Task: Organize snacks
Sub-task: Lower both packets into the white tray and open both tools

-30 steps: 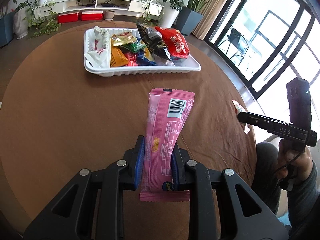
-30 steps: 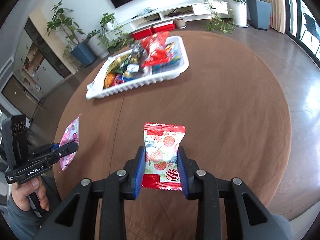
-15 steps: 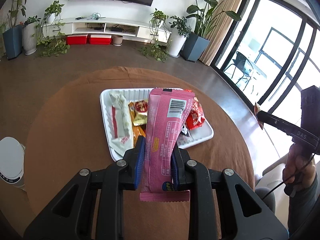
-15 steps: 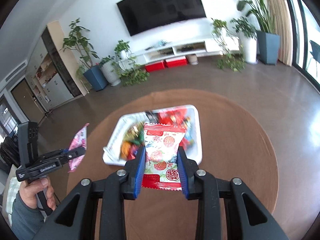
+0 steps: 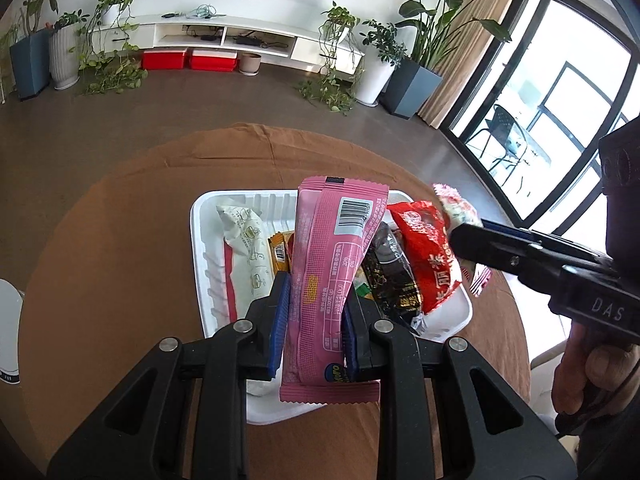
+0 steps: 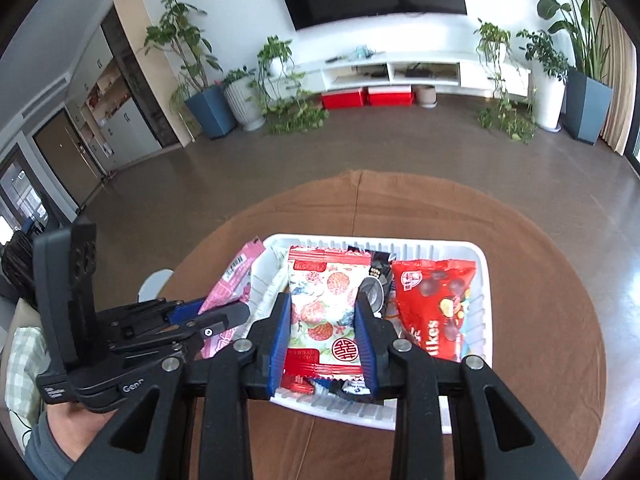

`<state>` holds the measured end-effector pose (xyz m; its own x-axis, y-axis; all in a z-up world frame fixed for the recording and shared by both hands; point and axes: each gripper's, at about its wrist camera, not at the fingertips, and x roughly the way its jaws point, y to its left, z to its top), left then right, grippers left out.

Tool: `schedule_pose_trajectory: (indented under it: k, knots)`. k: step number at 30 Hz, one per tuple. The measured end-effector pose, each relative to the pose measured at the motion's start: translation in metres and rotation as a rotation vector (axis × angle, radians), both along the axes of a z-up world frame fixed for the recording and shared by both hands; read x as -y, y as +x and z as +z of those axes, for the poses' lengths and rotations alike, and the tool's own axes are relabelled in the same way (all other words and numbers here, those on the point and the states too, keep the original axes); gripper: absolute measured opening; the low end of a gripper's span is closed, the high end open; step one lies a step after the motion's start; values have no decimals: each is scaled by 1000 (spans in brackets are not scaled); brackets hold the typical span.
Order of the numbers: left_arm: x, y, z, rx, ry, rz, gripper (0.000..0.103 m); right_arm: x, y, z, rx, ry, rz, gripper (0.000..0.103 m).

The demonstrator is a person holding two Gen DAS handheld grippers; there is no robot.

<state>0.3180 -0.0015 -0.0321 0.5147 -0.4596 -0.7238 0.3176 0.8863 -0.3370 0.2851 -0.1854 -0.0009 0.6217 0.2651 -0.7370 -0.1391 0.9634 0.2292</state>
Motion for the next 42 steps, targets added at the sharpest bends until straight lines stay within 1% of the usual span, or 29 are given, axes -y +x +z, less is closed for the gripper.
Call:
schedule_pose_trajectory:
  k: [3,4,8,16,20,26,37,39,40,41,42]
  knots:
    - [4,16,-10,-15,3,3,21,-4,13,-16,-36,-16,2,33]
    - [3,12,-16,-21,3,2,21,-5,16,-23,-46,-19,4,33]
    - [8,26,-36,-47,5,4,21,-6,29,-37,-70,-26,-1,33]
    - [17,38,-52,-58,11,-4,21,-4,42,-55,-93,-51,-7,33]
    - [22,43,-56,-60,9,-2,21,-7,45,-60,-101,-60,6,34]
    - [19,40,-58,-65,13,-9,22,-9,47,-63,-109,-72,14,34]
    - [28,37,-56,-65,18,-15,22,-6,39,-59,-96,-70,2,34]
    - [28,37,-55,-62,16,-14,26,-5,37,-57,-91,-68,-4,34]
    - [29,36,-55,-59,17,-14,33,-4,36,-55,-87,-68,-8,35]
    - [29,36,-54,-56,16,-13,44,-2,34,-53,-81,-67,-13,36]
    - [29,35,-53,-51,4,-20,47,-1,32,-51,-75,-66,-17,40]
